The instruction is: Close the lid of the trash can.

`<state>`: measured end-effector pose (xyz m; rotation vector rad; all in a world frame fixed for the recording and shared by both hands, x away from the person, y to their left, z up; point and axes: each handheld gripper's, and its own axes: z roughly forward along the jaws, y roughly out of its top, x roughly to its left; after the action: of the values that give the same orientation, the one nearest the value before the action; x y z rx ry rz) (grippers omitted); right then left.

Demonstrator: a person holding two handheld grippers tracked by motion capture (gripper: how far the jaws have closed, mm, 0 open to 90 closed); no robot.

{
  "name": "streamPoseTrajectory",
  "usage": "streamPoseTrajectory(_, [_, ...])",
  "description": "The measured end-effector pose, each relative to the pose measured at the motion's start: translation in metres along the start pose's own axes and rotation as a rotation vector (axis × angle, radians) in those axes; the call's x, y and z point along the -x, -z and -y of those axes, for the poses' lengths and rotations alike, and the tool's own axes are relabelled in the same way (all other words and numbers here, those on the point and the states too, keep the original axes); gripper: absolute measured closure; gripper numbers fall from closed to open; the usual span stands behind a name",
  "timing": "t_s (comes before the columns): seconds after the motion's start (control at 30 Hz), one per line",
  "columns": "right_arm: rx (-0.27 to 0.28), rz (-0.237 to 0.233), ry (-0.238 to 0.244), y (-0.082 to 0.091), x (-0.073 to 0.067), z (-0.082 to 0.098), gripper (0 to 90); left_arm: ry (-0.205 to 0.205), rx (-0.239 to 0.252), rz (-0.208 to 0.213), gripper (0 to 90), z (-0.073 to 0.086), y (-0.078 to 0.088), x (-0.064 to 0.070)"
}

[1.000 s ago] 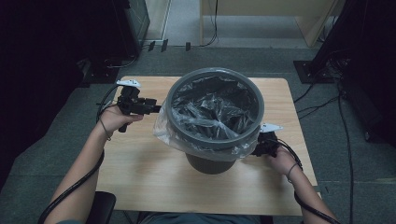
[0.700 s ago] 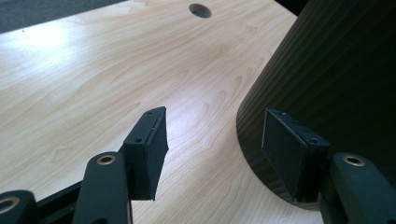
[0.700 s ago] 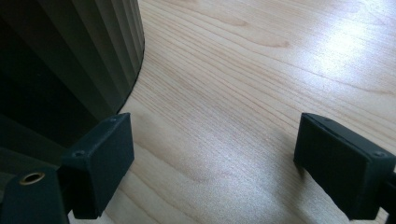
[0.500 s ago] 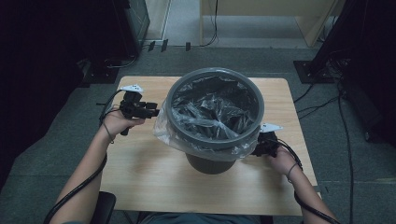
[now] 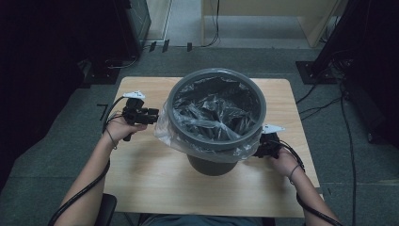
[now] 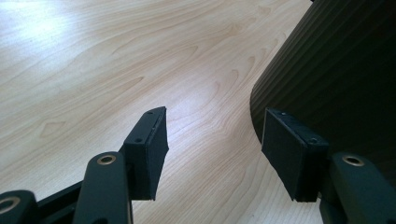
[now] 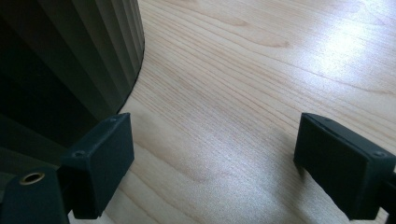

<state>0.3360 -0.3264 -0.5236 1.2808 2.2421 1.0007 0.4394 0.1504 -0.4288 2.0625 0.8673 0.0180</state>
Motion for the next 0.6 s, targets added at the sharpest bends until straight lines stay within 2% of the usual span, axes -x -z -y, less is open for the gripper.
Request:
streamPoseTrajectory(0.43, [-0.001, 0.0, 0.001, 0.0, 0.0, 0.0, 11.9, 0.036, 0.005, -0.001, 39.5, 0.013, -0.01, -0.008])
streamPoseTrajectory(0.6, [0.0, 0.0, 0.0, 0.0, 0.0, 0.0, 11.9, 0.033, -0.02, -0.016, 39.1, 0.021, -0.015, -0.011])
